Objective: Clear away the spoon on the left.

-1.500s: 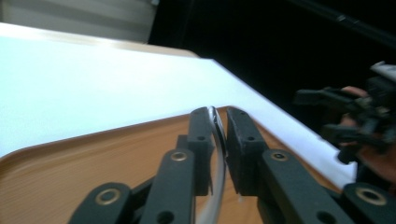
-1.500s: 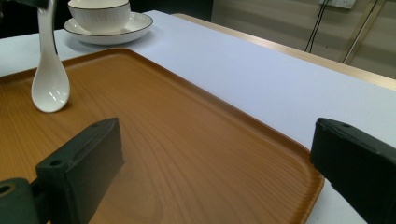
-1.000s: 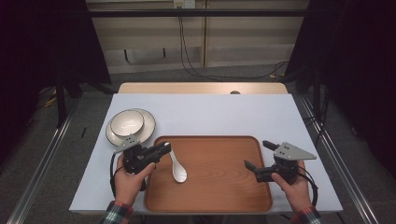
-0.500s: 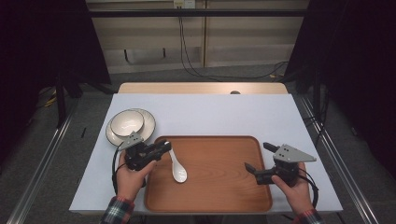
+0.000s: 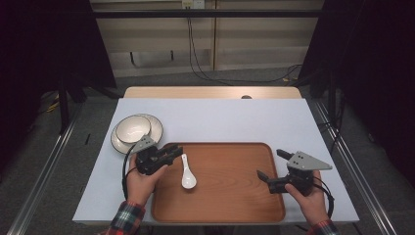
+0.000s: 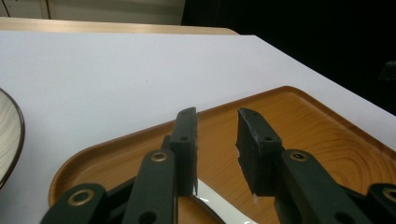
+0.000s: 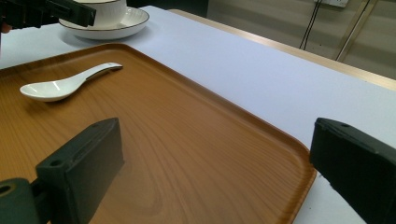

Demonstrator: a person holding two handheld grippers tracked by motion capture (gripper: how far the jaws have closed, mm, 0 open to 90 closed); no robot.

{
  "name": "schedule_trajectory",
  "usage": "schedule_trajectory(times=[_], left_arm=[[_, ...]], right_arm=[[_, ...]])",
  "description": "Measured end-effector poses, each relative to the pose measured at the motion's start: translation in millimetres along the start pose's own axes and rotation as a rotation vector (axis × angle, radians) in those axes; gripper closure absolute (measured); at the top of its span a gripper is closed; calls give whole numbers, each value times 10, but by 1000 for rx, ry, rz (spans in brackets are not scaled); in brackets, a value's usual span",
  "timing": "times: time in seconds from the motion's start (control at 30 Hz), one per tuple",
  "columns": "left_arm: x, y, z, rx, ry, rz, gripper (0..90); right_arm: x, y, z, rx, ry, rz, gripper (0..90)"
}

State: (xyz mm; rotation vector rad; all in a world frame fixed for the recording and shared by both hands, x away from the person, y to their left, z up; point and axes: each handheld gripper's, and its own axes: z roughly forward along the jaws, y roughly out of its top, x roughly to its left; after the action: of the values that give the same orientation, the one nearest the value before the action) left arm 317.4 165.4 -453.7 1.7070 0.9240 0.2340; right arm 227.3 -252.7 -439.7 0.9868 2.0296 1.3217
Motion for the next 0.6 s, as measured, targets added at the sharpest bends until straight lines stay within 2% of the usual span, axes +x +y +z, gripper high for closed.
schedule_trajectory(times=[0.17,0.2,0.3,0.33,0.6], left_arm=[[-14,2,23,-6,3,0,666],[-9,4,18,-11,-9,0,663],[-18,19,-1,-27,10,-11,646],[-5,30,-23,-20,8,1,639],[13,40,-103,-44,30,-8,574]], right_arm=[[-10,2,-6,-2,8,-8,25],[-7,1,-5,-1,0,-3,25],[-7,1,-7,-1,-1,-1,24],[-8,1,-6,0,4,-6,25],[-1,1,-4,5,0,-3,25]])
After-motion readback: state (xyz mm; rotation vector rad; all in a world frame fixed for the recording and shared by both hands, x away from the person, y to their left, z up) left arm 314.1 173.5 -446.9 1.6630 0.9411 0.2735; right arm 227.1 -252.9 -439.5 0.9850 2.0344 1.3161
